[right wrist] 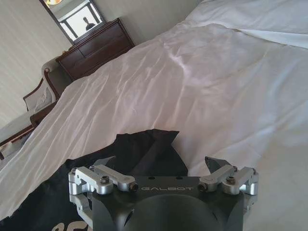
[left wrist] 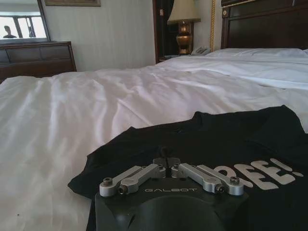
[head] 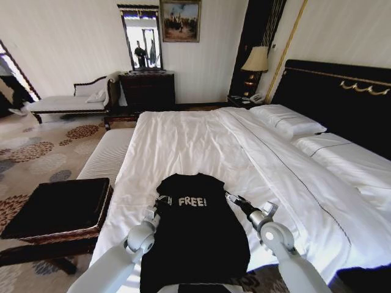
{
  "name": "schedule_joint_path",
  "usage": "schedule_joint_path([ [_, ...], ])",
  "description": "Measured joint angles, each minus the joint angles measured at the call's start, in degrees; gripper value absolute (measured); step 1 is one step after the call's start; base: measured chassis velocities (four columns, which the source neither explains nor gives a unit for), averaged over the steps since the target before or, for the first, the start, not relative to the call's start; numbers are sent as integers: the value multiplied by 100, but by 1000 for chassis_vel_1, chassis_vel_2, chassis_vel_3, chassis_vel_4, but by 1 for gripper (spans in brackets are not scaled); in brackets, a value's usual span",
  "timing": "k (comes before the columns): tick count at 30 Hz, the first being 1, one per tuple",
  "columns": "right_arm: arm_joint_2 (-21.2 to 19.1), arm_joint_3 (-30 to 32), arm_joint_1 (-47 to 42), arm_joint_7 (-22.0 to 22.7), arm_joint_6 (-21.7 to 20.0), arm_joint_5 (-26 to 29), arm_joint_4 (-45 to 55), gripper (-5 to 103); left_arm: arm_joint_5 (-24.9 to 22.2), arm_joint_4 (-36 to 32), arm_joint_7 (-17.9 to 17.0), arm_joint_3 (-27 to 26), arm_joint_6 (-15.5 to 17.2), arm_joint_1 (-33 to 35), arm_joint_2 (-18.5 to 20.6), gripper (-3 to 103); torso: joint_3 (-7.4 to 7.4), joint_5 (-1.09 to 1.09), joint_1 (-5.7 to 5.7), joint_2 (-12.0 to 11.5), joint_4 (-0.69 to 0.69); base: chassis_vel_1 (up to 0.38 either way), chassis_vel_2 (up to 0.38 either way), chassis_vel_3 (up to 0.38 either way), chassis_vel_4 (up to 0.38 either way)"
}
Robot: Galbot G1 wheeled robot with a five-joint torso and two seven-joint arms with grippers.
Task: Fold the clothes on the bed and place them into the basket.
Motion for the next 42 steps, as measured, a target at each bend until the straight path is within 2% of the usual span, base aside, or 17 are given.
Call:
schedule_joint_path([
  [5, 5, -9, -7, -9, -1, -1, -16, 100, 158, 93, 22, 125, 0, -29, -65, -1, 0, 0, 0, 0, 0, 0, 0, 0, 0],
  [8, 8, -20, -6, -13, -2, -2, -16, 100, 173, 25, 41, 127, 0, 2, -78, 10, 0, 0, 0, 0, 0, 0, 0, 0, 0],
  [11, 14, -29, -5, -15, -3, -2, -16, 100, 171, -82, 67, 57, 0, 67, -61, 16, 0, 0, 0, 0, 0, 0, 0, 0, 0],
  [14, 20, -54, 2, -20, -4, -8, -20, 100, 169, -279, 137, -49, -12, 178, 33, 32, -1, 0, 0, 0, 0, 0, 0, 0, 0],
  [17, 33, -68, 13, -22, -5, -10, -22, 100, 165, -412, 174, -140, -28, 274, 110, 38, -1, 0, -1, 0, 0, 0, 0, 0, 0],
  [20, 46, -80, 27, -22, -9, -10, -22, 100, 52, -650, 176, -447, -80, 544, 199, 53, -1, -1, -1, 0, 0, 0, 0, 0, 0],
  [21, 46, -80, 27, -22, -9, -10, -22, 100, 52, -650, 176, -447, -80, 544, 199, 53, -1, -1, -1, 0, 0, 0, 0, 0, 0],
  [23, 55, -80, 24, -24, -9, -11, -23, 100, -133, -741, 138, -790, -91, 771, 213, 64, -1, 0, -1, 0, 1, 0, 0, 0, 0],
  [25, 59, -80, 19, -26, -10, -18, -23, 100, -275, -762, 118, -946, -91, 854, 218, 64, -1, -1, -1, 0, 1, 0, 0, 0, 0],
  [29, 87, -79, -16, -33, -10, -37, -19, 100, -979, -726, 5, -1481, -29, 968, 156, 87, -1, 0, -1, 1, 0, 0, 0, 0, 0],
  [30, 87, -79, -16, -33, -10, -37, -19, 100, -979, -726, 5, -1481, -29, 968, 156, 87, -1, 0, -1, 1, 0, 0, 0, 0, 0],
  [31, 87, -74, -29, -34, -10, -41, -6, 100, -1392, -584, -43, -1680, 28, 921, 70, 92, 0, -2, -1, 0, 1, 0, 0, 0, 0],
  [32, 80, -68, -39, -34, -10, -43, 7, 100, -1632, -487, -68, -1775, 69, 871, 23, 92, -1, 0, -1, 0, 0, 0, 0, 0, 0],
  [34, 50, -46, -69, -34, -11, -44, 41, 100, -2116, -307, -98, -1897, 181, 786, -57, 99, 0, 0, 0, 0, -1, 0, 0, 0, 0],
  [35, 50, -46, -69, -34, -11, -44, 41, 100, -2116, -307, -98, -1897, 181, 786, -57, 99, 0, 0, 0, 0, -1, 0, 0, 0, 0],
  [40, -44, 16, -149, -31, -17, -38, 126, 100, -2998, 144, -36, -1995, 402, 637, -135, 100, 0, -1, -1, 0, 0, 0, 0, 0, 0],
  [42, -55, 19, -157, -31, -22, -27, 134, 100, -3118, 218, -15, -1983, 411, 600, -145, 100, 0, 0, -1, 0, 0, 0, 0, 0, 0],
])
